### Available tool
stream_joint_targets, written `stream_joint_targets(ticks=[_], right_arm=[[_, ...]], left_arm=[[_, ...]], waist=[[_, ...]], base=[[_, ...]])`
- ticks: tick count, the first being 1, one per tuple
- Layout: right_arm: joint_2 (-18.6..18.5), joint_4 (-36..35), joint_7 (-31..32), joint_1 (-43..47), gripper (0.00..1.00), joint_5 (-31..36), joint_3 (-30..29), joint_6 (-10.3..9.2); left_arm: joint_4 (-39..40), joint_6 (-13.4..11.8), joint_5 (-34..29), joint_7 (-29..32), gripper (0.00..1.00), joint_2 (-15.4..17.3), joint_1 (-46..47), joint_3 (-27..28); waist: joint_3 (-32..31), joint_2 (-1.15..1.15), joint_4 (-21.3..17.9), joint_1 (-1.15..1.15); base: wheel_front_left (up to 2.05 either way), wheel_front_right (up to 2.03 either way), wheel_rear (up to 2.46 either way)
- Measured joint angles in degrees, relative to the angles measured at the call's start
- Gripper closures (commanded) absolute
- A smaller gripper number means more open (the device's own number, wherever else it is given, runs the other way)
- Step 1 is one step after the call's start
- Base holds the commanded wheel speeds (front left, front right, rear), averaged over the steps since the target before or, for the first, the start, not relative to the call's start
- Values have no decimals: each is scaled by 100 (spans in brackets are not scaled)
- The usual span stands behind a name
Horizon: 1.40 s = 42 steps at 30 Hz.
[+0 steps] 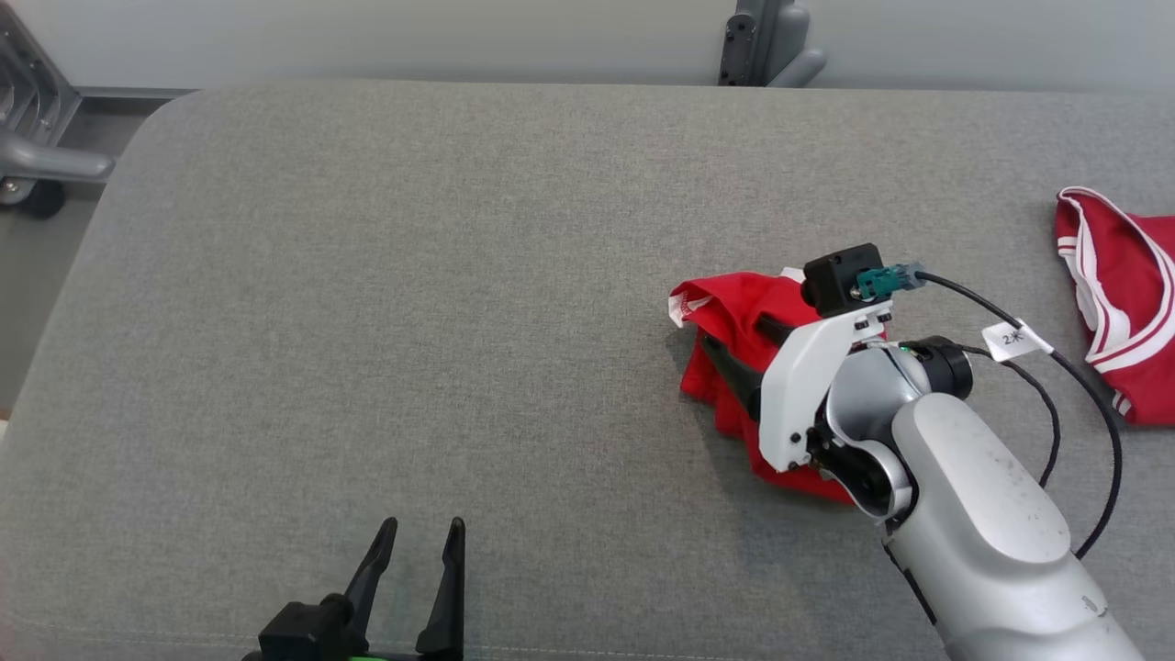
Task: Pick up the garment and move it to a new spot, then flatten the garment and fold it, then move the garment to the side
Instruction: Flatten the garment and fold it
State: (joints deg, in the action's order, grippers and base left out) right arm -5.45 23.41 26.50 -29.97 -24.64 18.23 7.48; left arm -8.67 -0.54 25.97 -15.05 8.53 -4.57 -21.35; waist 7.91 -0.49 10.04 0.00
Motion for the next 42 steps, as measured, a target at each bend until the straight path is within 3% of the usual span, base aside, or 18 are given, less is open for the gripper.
stream_joint_targets(ticks=[5,6,11,18,27,28,30,31,32,42], right_arm=[[-334,-811,-378,338,0,-126,158,1],[-573,-1277,-561,512,0,-85,240,7],[-924,-2050,-1028,1124,0,132,-360,1],[-875,-2533,-1849,2152,0,591,-1300,1],[-423,-2073,-3221,2961,0,1311,-2154,1],[-386,-1982,-3370,3028,3,1407,-2235,1],[-353,-1794,-3651,3176,54,1536,-2323,1],[-269,-1666,-3739,3221,86,1525,-2398,1],[-247,-1537,-3789,3270,100,1532,-2396,1],[-57,-922,-4116,2928,100,1592,-2404,4]], left_arm=[[36,1,-48,0,0,-2,-154,183],[75,-5,-71,0,0,5,-262,283],[148,1,-154,0,0,-9,-389,420],[266,44,-246,0,0,-93,-603,660],[339,230,-548,-1,0,-243,-715,1024],[345,255,-566,0,0,-261,-721,1059],[355,304,-621,0,0,-311,-740,1128],[350,318,-668,-1,0,-334,-746,1158],[345,357,-710,0,0,-350,-753,1179],[407,532,-916,0,0,-469,-776,1372]], waist=[[-193,0,-122,0],[-259,0,-207,0],[-395,0,-440,0],[-573,0,-697,0],[-750,0,-839,0],[-768,0,-830,0],[-793,0,-794,0],[-805,0,-775,0],[-814,0,-754,0],[-800,0,-600,0]], base=[[0,0,0],[0,0,0],[0,0,0],[0,0,0],[0,0,0],[0,0,0],[0,0,0],[0,0,0],[0,0,0],[0,0,0]])
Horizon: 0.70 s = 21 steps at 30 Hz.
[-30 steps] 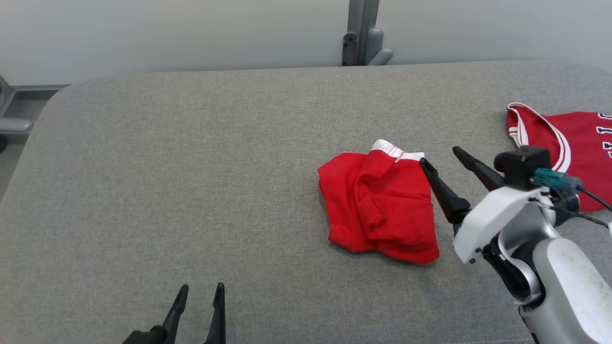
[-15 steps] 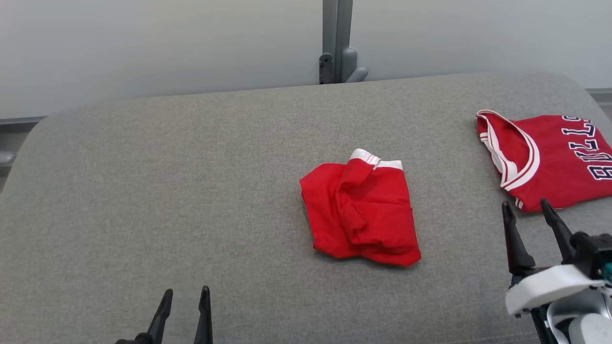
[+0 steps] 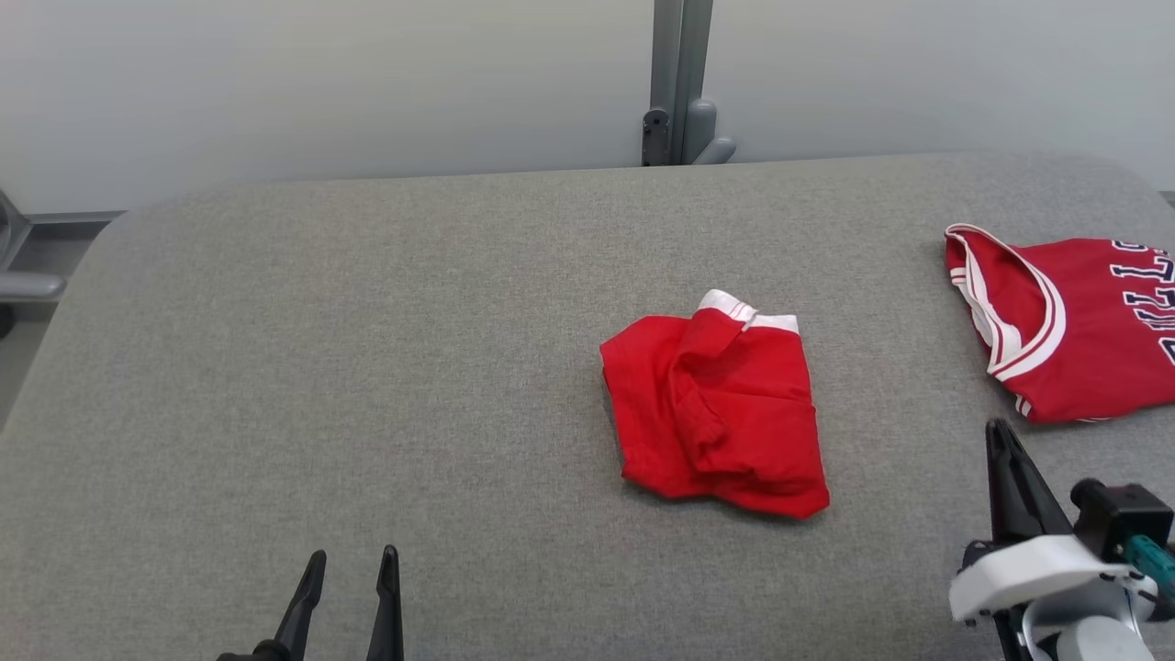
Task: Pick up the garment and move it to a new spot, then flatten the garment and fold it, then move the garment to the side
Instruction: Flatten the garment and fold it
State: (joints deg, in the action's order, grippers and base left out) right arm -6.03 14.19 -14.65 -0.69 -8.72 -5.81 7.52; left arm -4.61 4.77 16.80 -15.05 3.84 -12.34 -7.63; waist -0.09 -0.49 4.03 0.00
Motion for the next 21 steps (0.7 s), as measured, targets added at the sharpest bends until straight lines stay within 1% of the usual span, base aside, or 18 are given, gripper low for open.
stream_joint_targets(ticks=[3,5,9,13,17,21], right_arm=[[8,110,-8,-385,100,68,147,0],[30,280,-14,-698,100,175,345,-1],[122,887,-16,-1362,100,375,751,0],[219,1651,-24,-2005,100,521,1007,0],[274,2320,-35,-2460,100,584,1195,0],[302,2622,-38,-2714,100,589,1389,0]], left_arm=[[80,33,-44,0,0,-24,19,49],[178,79,-162,-1,0,-33,106,55],[263,162,-234,-9,0,-52,334,-14],[266,210,-269,-9,0,-59,537,-44],[253,235,-276,-9,0,-62,694,-48],[236,252,-276,-9,0,-63,787,-43]], waist=[[94,0,20,0],[198,0,33,0],[467,0,82,0],[764,0,171,0],[1026,0,312,0],[1167,0,456,0]], base=[[0,0,0],[0,0,0],[0,0,0],[0,0,0],[0,0,0],[0,0,0]])
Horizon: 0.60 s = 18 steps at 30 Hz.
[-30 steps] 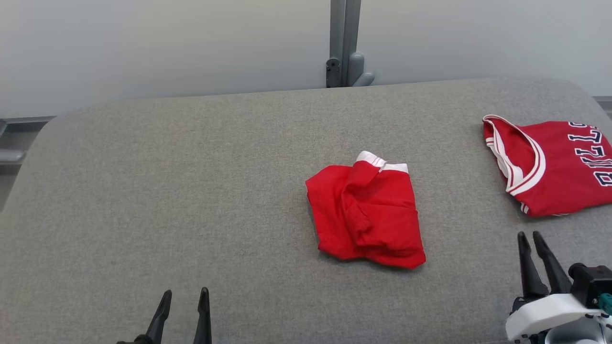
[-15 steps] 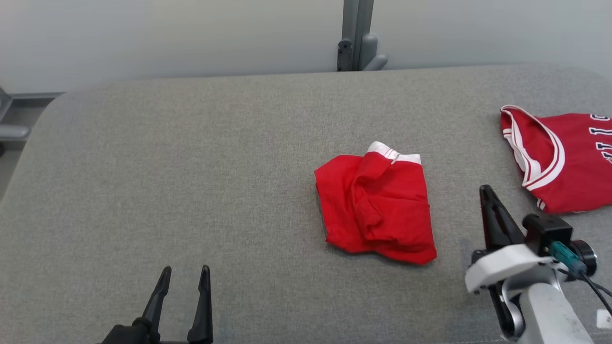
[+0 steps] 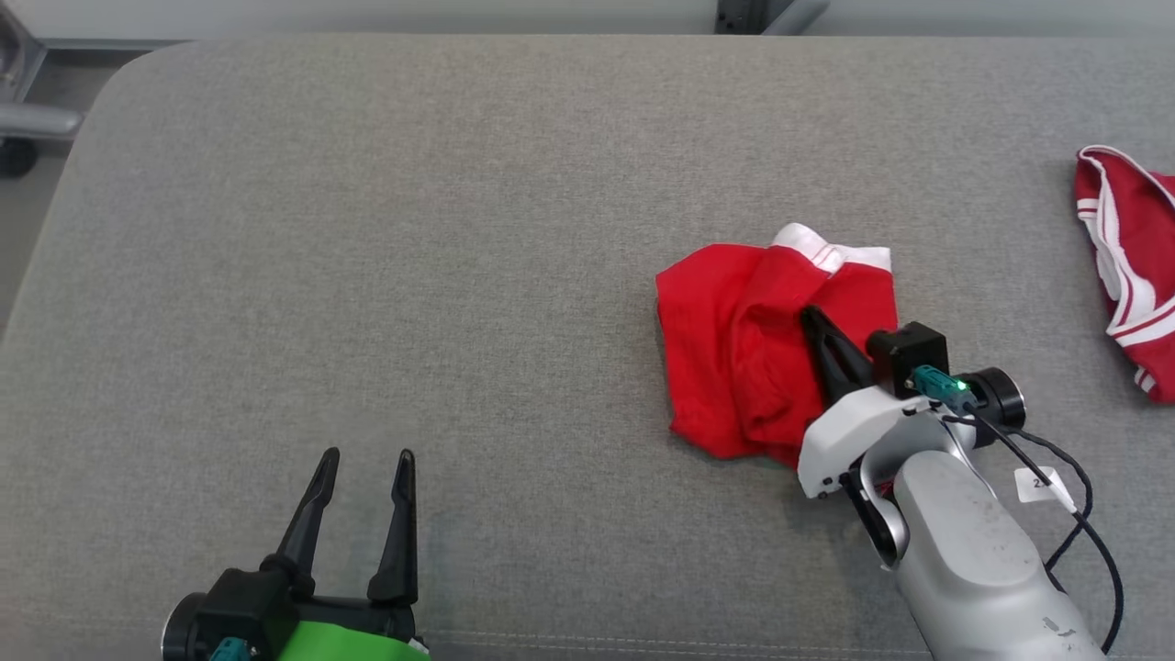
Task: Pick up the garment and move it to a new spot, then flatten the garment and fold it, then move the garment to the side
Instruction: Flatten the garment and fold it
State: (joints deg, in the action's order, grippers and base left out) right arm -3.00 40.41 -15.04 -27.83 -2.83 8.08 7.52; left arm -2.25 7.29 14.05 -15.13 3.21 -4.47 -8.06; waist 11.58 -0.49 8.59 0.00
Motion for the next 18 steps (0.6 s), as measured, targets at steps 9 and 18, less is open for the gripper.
stream_joint_targets(ticks=[9,18], right_arm=[[14,255,-1,-334,100,-433,786,0],[19,610,-2,-470,100,-880,1639,0]], left_arm=[[-115,9,35,0,0,-13,68,-38],[-185,10,96,0,0,-23,34,-87]], waist=[[153,0,368,0],[3,0,538,0]], base=[[0,0,0],[0,0,0]])
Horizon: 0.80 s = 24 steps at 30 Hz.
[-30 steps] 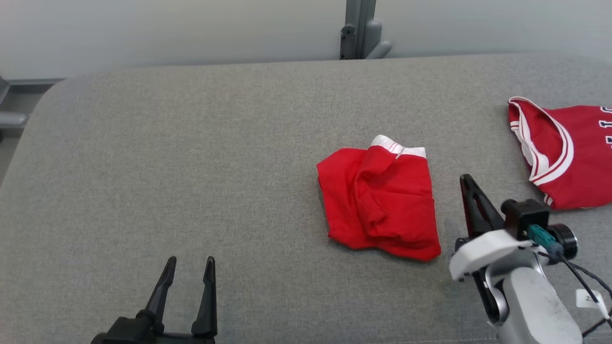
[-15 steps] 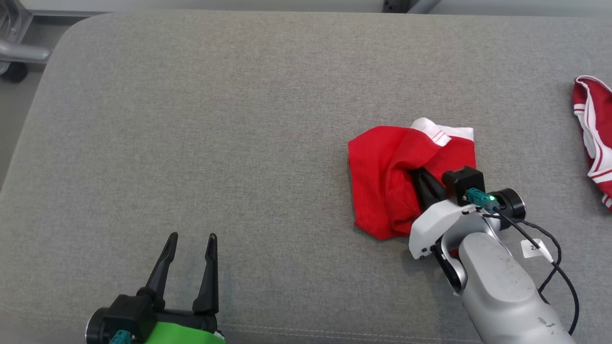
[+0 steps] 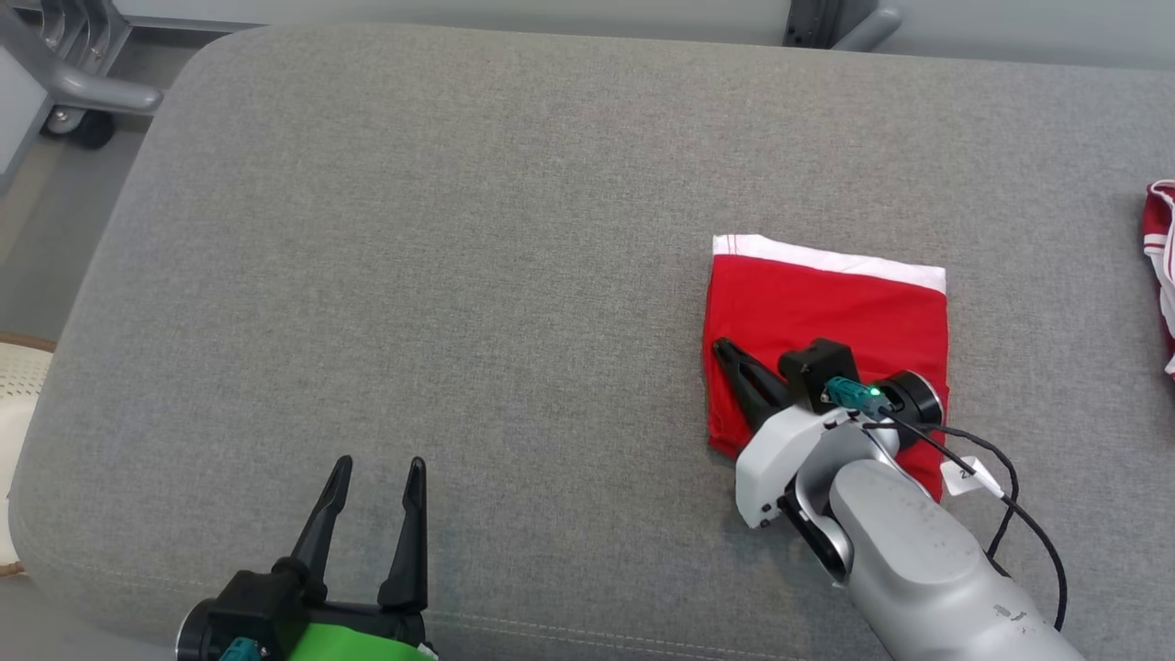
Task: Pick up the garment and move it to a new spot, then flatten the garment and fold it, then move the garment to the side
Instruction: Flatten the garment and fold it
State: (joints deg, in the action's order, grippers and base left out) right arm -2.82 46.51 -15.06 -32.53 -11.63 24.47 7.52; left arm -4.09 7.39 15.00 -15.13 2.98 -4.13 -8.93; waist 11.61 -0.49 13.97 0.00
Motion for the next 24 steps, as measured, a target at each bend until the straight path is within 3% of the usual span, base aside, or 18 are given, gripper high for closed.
stream_joint_targets(ticks=[7,13,16,17,24], right_arm=[[2,-54,0,-87,100,-352,489,0],[-20,-801,0,311,100,-154,43,0],[-255,-1610,-1,831,47,250,-416,0],[-382,-1965,0,1113,0,393,-687,0],[-760,-2780,0,2003,0,598,-1488,0]], left_arm=[[25,-1,51,0,0,-2,-133,120],[90,-43,51,0,0,-4,-353,302],[129,-93,46,0,0,-5,-628,538],[135,-103,29,0,0,-5,-732,646],[94,-133,-27,0,0,-7,-853,850]], waist=[[-190,0,11,0],[-459,0,-117,0],[-664,0,-292,0],[-748,0,-416,0],[-1058,0,-808,0]], base=[[0,0,0],[0,0,0],[0,0,0],[0,0,0],[0,0,0]])
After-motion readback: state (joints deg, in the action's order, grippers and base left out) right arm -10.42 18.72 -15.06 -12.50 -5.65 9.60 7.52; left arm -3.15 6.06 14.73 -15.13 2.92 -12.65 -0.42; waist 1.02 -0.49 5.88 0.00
